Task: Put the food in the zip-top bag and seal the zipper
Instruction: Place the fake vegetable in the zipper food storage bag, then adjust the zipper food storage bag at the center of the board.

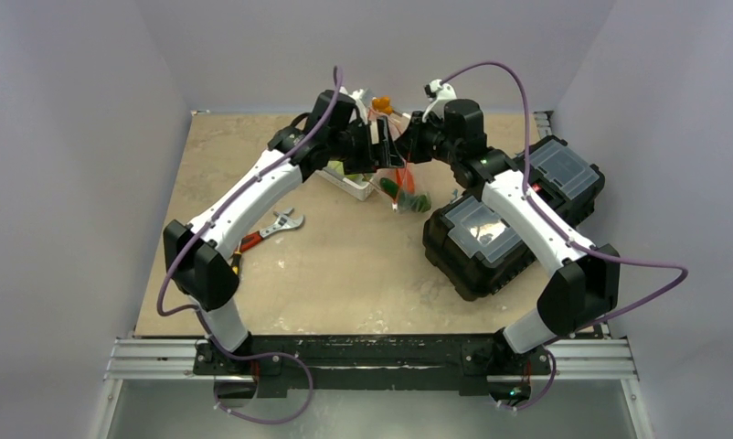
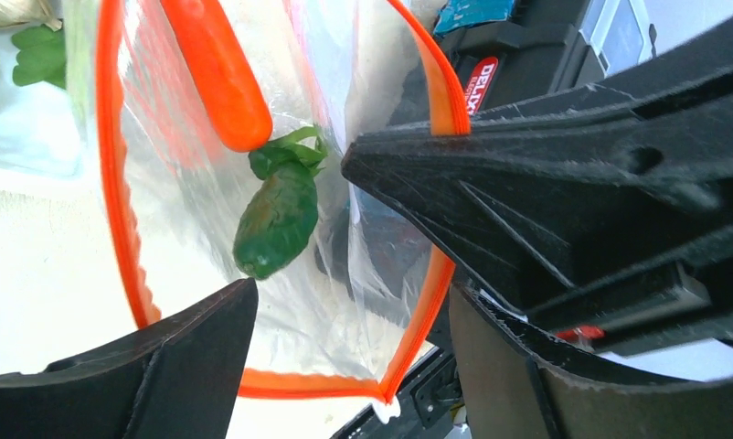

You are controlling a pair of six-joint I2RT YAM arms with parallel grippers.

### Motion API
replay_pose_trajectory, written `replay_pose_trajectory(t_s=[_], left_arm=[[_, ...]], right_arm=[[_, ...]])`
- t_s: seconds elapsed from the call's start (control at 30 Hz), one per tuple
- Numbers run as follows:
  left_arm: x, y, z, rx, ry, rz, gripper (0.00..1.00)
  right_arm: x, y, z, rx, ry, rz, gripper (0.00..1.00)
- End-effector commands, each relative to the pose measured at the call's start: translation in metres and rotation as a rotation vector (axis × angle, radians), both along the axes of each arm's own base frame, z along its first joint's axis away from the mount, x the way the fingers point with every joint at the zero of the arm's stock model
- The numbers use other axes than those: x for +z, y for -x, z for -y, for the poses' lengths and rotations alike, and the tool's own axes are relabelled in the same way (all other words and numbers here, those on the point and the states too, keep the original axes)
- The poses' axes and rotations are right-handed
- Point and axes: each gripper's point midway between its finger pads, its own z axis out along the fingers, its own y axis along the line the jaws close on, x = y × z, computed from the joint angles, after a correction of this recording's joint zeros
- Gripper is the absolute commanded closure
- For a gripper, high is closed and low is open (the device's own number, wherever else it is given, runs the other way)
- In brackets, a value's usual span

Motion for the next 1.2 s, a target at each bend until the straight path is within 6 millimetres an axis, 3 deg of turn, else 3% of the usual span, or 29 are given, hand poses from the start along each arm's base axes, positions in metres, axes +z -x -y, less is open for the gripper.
replay_pose_trajectory(t_s=[0.0, 0.2, 0.37, 0.47, 0.57, 0.77, 0.93, 1.07, 1.17], left_arm=[[0.056, 0.012, -0.016, -0.011, 0.042, 0.130, 0.24], [0.073, 0.020, -0.043, -0.001, 0.026, 0.209, 0.29], [0.078, 0.033, -0.034, -0.083, 0.115, 0.211, 0.46], [0.070, 0.035, -0.026, -0.099, 0.140, 0.191, 0.49], [0.060, 0.031, -0.028, -0.055, 0.128, 0.176, 0.42], [0.032, 0.012, -0.047, 0.093, 0.012, 0.194, 0.43], [0.020, 0.004, -0.032, 0.044, 0.004, 0.168, 0.41], [0.008, 0.003, -0.019, -0.005, 0.008, 0.130, 0.51], [0.013, 0.005, -0.010, -0.058, 0.020, 0.113, 0.76]], right_arm=[[0.027, 0.002, -0.001, 0.011, -0.029, 0.081, 1.00], [0.023, 0.000, -0.002, 0.011, -0.023, 0.072, 1.00], [0.022, -0.001, -0.003, 0.017, -0.022, 0.066, 1.00], [0.023, -0.001, -0.005, 0.021, -0.027, 0.064, 1.00], [0.022, -0.002, -0.004, 0.010, -0.027, 0.061, 1.00], [0.022, -0.003, -0.002, -0.001, -0.026, 0.057, 1.00], [0.022, -0.001, -0.004, 0.007, -0.036, 0.048, 1.00], [0.023, -0.001, -0.002, -0.013, -0.043, 0.039, 1.00], [0.021, -0.002, 0.001, -0.050, -0.049, 0.004, 1.00]])
